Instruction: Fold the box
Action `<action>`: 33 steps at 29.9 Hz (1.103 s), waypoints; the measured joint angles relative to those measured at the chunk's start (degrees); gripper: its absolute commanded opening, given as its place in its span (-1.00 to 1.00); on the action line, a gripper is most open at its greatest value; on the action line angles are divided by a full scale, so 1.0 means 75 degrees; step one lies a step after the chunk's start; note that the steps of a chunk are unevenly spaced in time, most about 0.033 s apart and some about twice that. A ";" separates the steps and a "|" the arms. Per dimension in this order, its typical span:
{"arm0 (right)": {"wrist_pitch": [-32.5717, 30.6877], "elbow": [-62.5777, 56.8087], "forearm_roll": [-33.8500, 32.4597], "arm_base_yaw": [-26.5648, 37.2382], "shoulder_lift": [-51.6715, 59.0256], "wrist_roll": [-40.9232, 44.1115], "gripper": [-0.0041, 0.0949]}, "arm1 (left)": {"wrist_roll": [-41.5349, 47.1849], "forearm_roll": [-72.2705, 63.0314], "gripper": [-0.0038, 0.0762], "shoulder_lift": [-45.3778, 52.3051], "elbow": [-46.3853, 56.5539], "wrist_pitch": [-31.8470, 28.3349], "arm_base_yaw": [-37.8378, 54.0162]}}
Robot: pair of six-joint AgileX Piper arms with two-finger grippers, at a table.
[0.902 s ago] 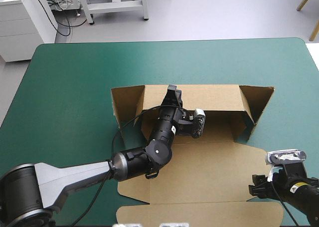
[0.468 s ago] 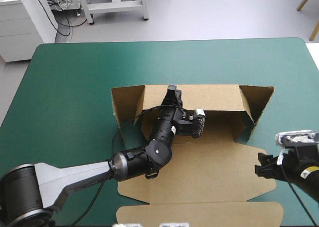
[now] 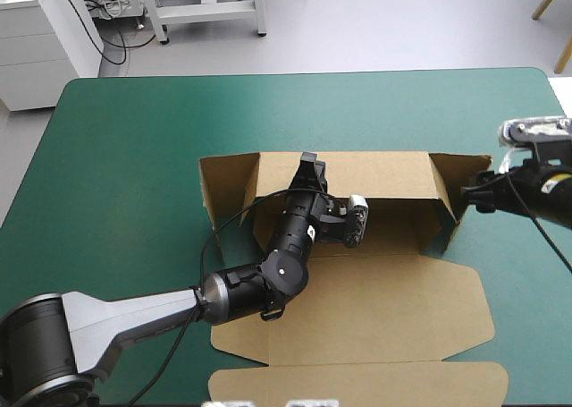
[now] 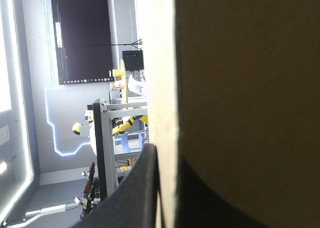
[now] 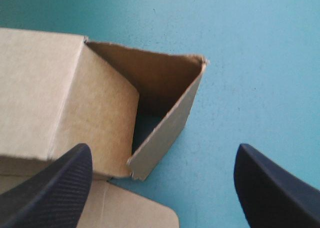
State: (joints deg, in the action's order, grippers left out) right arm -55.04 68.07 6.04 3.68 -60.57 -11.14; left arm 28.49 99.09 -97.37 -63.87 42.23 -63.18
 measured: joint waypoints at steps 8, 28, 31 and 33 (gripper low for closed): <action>0.0207 0.1671 -0.0033 0.0000 -0.2144 -0.0134 0.44 | 0.0000 0.0007 -0.92 0.0000 0.0000 0.0000 0.0000; -0.0680 0.2831 -0.0033 0.0000 -0.4428 -0.0461 0.30 | 0.0178 -0.0006 -0.92 0.0000 0.0000 0.0000 0.0000; -0.0879 0.2702 -0.0033 0.0000 -0.4390 -0.0539 0.30 | 0.0318 -0.0010 -0.92 0.0000 0.0007 0.0008 -0.0007; -0.0986 0.2487 -0.0033 0.0000 -0.4311 -0.0631 0.30 | 0.0396 -0.0002 -0.92 0.0000 0.0007 0.0016 -0.0007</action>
State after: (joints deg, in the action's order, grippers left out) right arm -62.44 86.73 5.79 3.68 -92.90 -15.88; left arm 31.46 99.07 -97.37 -63.82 42.35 -63.23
